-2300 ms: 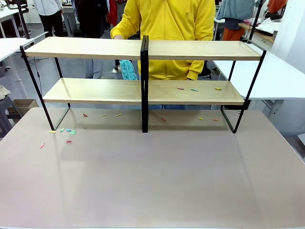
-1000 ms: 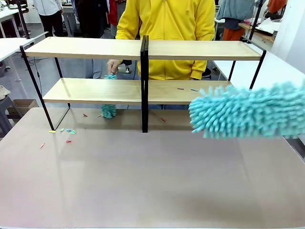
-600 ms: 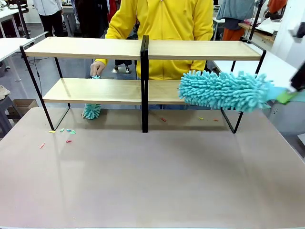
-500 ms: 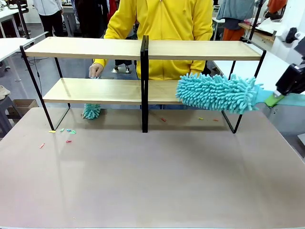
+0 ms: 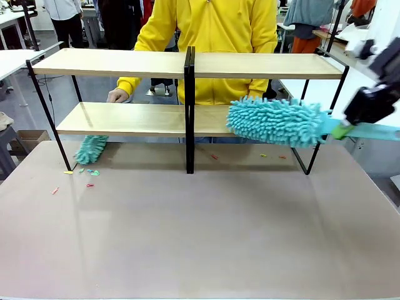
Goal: Clean the shelves.
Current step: Clean another randomly selected level of the Shelf with the Duster.
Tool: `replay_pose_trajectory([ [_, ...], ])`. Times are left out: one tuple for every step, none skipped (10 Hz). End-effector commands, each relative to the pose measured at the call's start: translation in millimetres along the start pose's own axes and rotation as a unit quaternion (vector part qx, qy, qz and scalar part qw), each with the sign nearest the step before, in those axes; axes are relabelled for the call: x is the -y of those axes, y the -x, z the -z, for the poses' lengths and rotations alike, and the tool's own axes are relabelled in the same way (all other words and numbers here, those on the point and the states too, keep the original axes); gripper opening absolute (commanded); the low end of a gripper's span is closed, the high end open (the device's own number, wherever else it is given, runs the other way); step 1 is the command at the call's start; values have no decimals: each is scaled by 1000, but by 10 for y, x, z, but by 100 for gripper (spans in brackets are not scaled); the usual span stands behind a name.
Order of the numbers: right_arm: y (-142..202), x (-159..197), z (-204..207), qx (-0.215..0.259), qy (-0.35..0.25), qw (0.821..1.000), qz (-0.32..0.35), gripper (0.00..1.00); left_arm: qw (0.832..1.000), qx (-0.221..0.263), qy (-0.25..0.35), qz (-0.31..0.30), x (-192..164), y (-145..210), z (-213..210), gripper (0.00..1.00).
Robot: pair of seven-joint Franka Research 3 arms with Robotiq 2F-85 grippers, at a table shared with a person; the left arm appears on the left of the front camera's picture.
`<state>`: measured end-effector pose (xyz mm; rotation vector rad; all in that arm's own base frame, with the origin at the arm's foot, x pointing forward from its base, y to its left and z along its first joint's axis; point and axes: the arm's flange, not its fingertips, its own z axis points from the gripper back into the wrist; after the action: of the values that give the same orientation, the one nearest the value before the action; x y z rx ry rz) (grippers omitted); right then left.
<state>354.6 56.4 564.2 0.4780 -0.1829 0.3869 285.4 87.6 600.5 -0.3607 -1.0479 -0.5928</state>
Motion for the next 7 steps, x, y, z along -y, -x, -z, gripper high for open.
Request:
replay_pose_trajectory([
  [-310, -106, 310, 36, 2, 999, 21, 12, 1000, 4, 6, 2, 0, 2, 6, 100],
  [-421, -154, 487, 85, 51, 993, 69, 12, 1000, 4, 6, 2, 0, 2, 6, 100],
  [-474, -225, 644, 106, 44, 990, 80, 12, 1000, 4, 6, 2, 0, 2, 6, 100],
  [-498, -265, 742, 128, 48, 986, 94, 12, 1000, 4, 6, 2, 0, 2, 6, 100],
  [-517, -285, 825, 143, 66, 983, 98, 12, 1000, 4, 6, 2, 0, 2, 6, 100],
  [-524, -291, 905, 134, 83, 982, 105, 12, 1000, 4, 6, 2, 0, 2, 6, 100],
  [-538, -295, 978, 128, 77, 984, 100, 12, 1000, 4, 6, 2, 0, 2, 6, 100],
])
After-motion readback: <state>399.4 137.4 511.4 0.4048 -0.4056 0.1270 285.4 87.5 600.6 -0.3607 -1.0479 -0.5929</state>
